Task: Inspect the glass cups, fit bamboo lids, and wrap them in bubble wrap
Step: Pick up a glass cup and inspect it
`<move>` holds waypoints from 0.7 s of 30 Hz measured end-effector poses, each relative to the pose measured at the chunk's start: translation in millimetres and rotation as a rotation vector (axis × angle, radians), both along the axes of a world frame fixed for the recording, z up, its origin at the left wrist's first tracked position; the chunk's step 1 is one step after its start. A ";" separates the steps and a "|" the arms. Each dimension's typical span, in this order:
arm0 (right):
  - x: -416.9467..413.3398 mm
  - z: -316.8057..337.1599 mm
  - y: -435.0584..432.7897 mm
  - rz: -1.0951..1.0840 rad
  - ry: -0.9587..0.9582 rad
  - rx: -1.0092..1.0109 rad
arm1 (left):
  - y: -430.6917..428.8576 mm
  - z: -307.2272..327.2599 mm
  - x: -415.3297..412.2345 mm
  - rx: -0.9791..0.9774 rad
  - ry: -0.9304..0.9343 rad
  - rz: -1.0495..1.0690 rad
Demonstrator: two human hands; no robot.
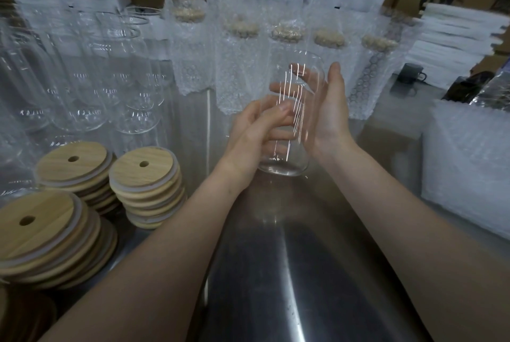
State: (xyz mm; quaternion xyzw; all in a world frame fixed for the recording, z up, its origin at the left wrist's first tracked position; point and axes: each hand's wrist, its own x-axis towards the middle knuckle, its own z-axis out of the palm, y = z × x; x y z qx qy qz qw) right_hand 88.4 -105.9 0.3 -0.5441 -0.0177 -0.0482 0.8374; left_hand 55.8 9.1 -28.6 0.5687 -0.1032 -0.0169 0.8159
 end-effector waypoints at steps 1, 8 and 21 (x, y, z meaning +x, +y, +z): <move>-0.5 0.8 -0.2 0.003 0.000 -0.001 | -0.4 0.8 -0.1 -0.031 0.027 -0.035; -3.5 3.3 -1.0 -0.008 -0.002 -0.037 | -3.2 1.7 1.3 0.073 -0.005 0.009; -4.1 2.3 14.3 -0.102 -0.084 -0.118 | -3.3 0.1 -5.2 0.142 -0.094 0.143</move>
